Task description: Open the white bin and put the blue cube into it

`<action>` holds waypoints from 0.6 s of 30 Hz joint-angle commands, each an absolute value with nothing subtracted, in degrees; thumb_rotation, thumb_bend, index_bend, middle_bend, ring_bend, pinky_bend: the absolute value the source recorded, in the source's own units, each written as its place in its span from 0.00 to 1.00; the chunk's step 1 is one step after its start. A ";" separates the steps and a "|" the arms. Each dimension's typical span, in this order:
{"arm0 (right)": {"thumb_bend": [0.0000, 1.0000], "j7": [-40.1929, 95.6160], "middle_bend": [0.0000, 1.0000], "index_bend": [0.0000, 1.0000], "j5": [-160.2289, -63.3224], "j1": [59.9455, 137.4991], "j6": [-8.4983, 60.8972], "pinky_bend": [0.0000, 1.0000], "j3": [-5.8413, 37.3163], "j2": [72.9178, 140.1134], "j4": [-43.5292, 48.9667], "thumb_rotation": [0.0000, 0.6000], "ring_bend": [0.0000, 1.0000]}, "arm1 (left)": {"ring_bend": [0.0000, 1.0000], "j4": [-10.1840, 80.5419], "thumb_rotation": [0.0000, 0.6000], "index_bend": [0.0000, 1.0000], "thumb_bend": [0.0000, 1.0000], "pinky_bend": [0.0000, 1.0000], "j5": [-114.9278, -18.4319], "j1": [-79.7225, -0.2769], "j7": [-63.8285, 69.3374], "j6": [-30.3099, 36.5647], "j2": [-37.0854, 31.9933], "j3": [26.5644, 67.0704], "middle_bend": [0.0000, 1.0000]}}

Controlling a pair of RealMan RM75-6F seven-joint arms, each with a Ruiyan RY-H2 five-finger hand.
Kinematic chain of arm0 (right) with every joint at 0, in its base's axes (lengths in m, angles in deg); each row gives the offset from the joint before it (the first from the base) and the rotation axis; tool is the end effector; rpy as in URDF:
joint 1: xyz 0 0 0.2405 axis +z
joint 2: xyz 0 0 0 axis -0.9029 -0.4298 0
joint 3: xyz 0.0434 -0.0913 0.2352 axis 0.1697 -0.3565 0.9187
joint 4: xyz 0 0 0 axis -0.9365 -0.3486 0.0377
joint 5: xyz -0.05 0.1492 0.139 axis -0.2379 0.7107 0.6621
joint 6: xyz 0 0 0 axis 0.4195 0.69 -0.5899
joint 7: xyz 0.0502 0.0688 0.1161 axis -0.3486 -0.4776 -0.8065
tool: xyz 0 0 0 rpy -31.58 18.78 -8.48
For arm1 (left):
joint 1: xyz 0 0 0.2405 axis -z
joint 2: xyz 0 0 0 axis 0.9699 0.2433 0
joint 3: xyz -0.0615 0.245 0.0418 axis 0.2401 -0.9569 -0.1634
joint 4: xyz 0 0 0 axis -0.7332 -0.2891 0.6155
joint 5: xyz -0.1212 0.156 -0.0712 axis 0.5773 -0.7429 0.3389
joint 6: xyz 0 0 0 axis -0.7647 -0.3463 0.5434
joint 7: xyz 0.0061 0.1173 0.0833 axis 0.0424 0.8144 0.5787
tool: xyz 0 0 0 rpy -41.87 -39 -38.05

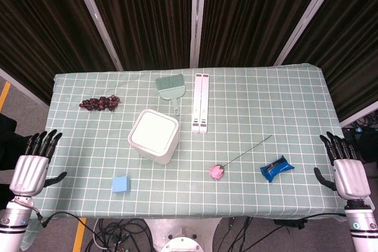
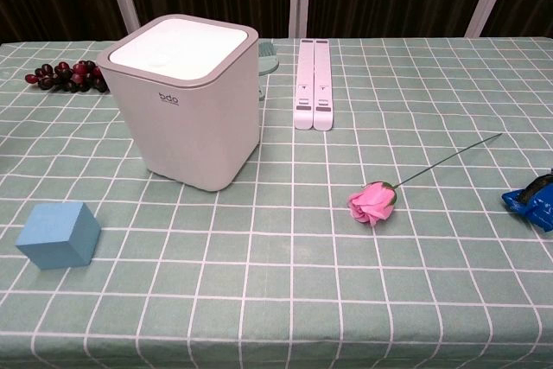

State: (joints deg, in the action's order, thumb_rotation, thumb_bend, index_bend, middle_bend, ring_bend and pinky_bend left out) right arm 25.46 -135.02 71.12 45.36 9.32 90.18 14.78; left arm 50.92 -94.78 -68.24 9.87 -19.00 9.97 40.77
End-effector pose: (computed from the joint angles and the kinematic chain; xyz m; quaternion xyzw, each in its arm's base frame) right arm -0.3221 -0.1957 0.1515 0.5976 -0.3876 0.3966 0.5792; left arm -0.2970 0.1933 0.1269 -0.6326 -0.3298 -0.3907 0.5817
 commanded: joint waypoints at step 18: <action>0.26 26.00 0.00 0.00 -134.75 71.27 43.88 0.00 8.58 91.54 13.34 1.00 0.00 | 0.00 59.25 1.00 0.04 0.03 0.07 -106.91 -58.16 12.64 -10.17 12.10 40.20 0.05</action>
State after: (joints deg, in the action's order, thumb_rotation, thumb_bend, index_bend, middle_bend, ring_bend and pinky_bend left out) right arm 26.07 -134.82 71.30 43.86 8.53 91.53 13.40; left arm 57.65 -105.48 -60.12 10.70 -12.32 12.53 40.37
